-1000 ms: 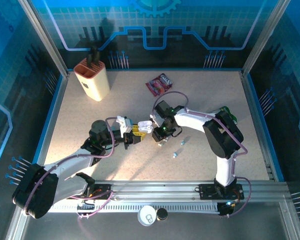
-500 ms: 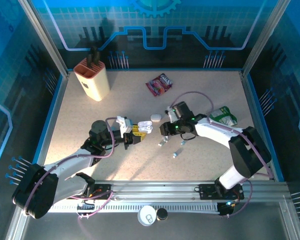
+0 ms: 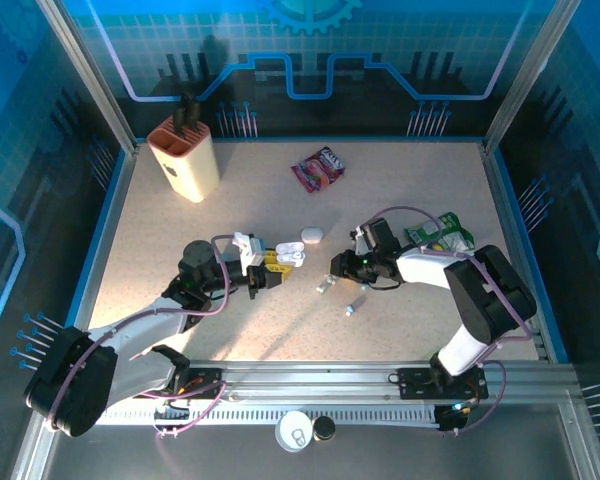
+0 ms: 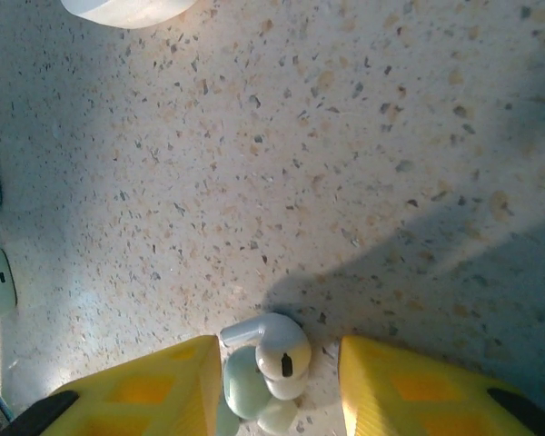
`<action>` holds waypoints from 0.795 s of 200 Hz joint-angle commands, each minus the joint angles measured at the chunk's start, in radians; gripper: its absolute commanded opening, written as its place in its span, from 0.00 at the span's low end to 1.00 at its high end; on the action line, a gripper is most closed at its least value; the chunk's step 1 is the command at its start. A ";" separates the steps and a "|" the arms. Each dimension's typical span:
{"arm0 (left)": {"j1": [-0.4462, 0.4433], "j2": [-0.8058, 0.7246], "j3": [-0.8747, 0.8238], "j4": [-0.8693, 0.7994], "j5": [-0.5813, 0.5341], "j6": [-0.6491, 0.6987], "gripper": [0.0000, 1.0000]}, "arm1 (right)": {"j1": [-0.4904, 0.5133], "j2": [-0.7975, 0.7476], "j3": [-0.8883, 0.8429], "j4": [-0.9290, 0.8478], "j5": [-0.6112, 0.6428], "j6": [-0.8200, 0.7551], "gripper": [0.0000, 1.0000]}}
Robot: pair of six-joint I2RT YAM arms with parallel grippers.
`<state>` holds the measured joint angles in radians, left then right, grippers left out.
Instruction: Insert the wireless bluetooth earbuds into the charging case
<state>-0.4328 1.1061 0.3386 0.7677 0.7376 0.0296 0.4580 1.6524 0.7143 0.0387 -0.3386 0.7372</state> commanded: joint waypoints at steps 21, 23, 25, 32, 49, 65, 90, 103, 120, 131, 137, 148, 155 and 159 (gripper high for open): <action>0.008 -0.009 -0.015 0.013 0.003 0.029 0.14 | 0.005 0.057 0.035 0.033 -0.052 0.021 0.34; 0.007 -0.009 -0.016 0.013 0.003 0.029 0.14 | 0.005 0.059 0.035 0.034 -0.053 0.021 0.34; 0.007 -0.009 -0.017 0.013 0.002 0.029 0.14 | 0.005 0.059 0.035 0.035 -0.055 0.021 0.33; 0.008 -0.008 -0.019 0.012 0.002 0.030 0.14 | 0.007 0.062 0.036 0.036 -0.059 0.019 0.33; 0.007 -0.007 -0.020 0.015 -0.002 0.032 0.14 | 0.010 0.063 0.033 0.044 -0.065 0.016 0.32; 0.007 0.000 -0.022 0.021 -0.006 0.033 0.14 | 0.012 0.067 0.035 0.050 -0.074 0.009 0.29; 0.007 0.008 -0.022 0.028 -0.007 0.032 0.14 | 0.013 0.085 0.037 0.058 -0.080 0.008 0.26; 0.006 0.008 -0.024 0.028 -0.006 0.032 0.14 | 0.013 0.092 0.041 0.055 -0.078 0.006 0.24; 0.007 0.004 -0.027 0.024 -0.012 0.035 0.14 | 0.013 0.097 0.048 0.040 -0.072 -0.003 0.22; 0.007 0.002 -0.026 0.018 -0.012 0.037 0.14 | 0.015 0.095 0.051 0.033 -0.068 -0.009 0.21; 0.008 0.000 -0.026 0.018 -0.013 0.038 0.14 | 0.017 0.092 0.051 0.030 -0.067 -0.013 0.21; 0.006 0.001 -0.027 0.017 -0.016 0.039 0.14 | 0.020 0.082 0.054 0.016 -0.057 -0.023 0.20; 0.007 0.004 -0.026 0.018 -0.016 0.041 0.14 | 0.023 0.076 0.056 0.010 -0.048 -0.032 0.19; 0.007 0.006 -0.026 0.016 -0.015 0.041 0.14 | 0.025 0.073 0.056 0.007 -0.043 -0.039 0.18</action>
<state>-0.4328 1.1080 0.3237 0.7677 0.7292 0.0368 0.4572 1.7081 0.7483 0.0532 -0.3748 0.7349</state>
